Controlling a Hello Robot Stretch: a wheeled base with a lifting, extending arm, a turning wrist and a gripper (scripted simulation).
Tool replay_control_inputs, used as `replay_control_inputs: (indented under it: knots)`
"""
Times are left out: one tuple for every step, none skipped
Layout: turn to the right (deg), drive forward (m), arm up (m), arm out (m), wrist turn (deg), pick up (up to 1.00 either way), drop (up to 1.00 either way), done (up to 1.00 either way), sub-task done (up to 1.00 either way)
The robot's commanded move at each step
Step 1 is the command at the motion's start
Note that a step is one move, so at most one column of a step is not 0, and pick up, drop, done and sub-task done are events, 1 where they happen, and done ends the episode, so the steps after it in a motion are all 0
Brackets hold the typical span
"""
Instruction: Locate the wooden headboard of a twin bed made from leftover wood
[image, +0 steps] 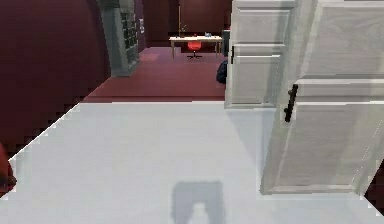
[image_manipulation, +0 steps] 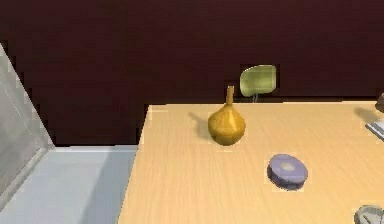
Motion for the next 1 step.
replay_control_inputs:
  knots:
    - [0.0, 0.15, 0.00, 0.00, 0.0, 0.00, 0.00, 0.00, 0.00]
